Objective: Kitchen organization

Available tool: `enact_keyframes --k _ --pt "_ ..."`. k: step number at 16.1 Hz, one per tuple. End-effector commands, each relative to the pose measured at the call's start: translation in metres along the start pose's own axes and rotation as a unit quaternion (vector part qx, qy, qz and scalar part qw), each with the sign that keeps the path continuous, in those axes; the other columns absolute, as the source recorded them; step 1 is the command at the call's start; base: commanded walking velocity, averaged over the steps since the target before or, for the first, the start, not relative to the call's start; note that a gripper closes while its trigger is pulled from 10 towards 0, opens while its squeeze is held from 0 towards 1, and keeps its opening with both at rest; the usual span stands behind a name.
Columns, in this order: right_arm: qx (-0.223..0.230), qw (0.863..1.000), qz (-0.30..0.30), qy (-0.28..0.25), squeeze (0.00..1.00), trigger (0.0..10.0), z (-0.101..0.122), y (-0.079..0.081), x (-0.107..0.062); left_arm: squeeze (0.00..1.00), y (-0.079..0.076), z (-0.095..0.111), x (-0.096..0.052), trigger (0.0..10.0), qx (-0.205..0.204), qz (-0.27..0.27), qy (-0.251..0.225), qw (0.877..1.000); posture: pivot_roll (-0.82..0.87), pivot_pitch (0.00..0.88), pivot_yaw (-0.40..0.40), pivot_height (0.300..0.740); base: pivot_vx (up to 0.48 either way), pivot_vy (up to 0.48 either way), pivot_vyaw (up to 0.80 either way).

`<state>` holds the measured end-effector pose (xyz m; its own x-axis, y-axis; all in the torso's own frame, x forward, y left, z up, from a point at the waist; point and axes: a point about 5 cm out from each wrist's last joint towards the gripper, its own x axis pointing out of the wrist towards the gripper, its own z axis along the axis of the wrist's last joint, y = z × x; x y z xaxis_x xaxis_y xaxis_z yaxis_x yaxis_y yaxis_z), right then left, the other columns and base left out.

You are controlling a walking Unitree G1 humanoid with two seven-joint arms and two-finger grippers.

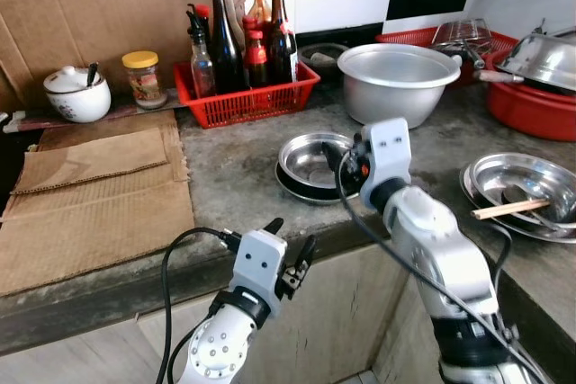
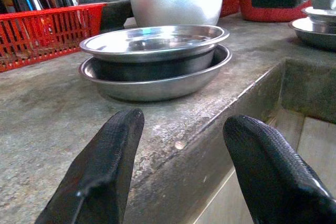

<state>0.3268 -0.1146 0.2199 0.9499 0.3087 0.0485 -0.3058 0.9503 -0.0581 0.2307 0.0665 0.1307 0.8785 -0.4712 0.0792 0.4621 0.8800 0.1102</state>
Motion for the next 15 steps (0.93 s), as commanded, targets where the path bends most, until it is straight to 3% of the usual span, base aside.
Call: enact_keyframes --k 1,2,3,4,8,11,15 --pt "0.017 1.000 -0.007 0.009 1.00 10.0 0.005 -0.005 0.007 0.00 0.001 0.002 0.000 10.0 0.004 0.001 0.001 1.000 -0.02 0.037 -0.007 0.740 0.000 0.000 0.00" --pt "0.012 1.000 -0.007 0.011 1.00 10.0 0.007 -0.006 0.010 0.00 0.000 0.002 0.000 10.0 0.004 0.001 0.001 1.000 -0.02 0.037 -0.007 0.740 0.000 0.000 0.00" --pt "0.005 1.000 -0.011 0.025 0.83 10.0 0.009 -0.007 0.016 0.00 0.000 0.002 -0.001 10.0 0.003 0.000 0.000 1.000 -0.02 0.046 -0.012 0.740 0.000 0.000 0.00" --pt "0.005 0.999 -0.033 0.043 0.00 10.0 0.010 -0.011 0.022 0.00 0.000 0.002 -0.001 10.0 0.003 0.001 0.001 1.000 -0.02 0.049 -0.013 0.740 0.000 0.000 0.00" --pt "0.029 0.991 -0.050 0.117 0.00 10.0 0.003 -0.020 0.034 0.00 -0.002 0.004 -0.002 10.0 0.002 0.001 0.000 1.000 -0.02 0.065 -0.020 0.740 0.000 0.000 0.00" --pt "0.044 0.987 -0.061 0.143 0.00 10.0 0.003 -0.025 0.040 0.00 -0.003 0.004 -0.002 10.0 0.002 0.001 0.000 1.000 -0.02 0.067 -0.024 0.740 0.000 0.000 0.00" --pt "0.057 0.988 -0.072 0.126 0.00 10.0 0.013 -0.028 0.045 0.00 -0.004 0.004 -0.003 10.0 0.001 0.002 0.000 1.000 -0.02 0.069 -0.025 0.740 0.000 0.000 0.00"
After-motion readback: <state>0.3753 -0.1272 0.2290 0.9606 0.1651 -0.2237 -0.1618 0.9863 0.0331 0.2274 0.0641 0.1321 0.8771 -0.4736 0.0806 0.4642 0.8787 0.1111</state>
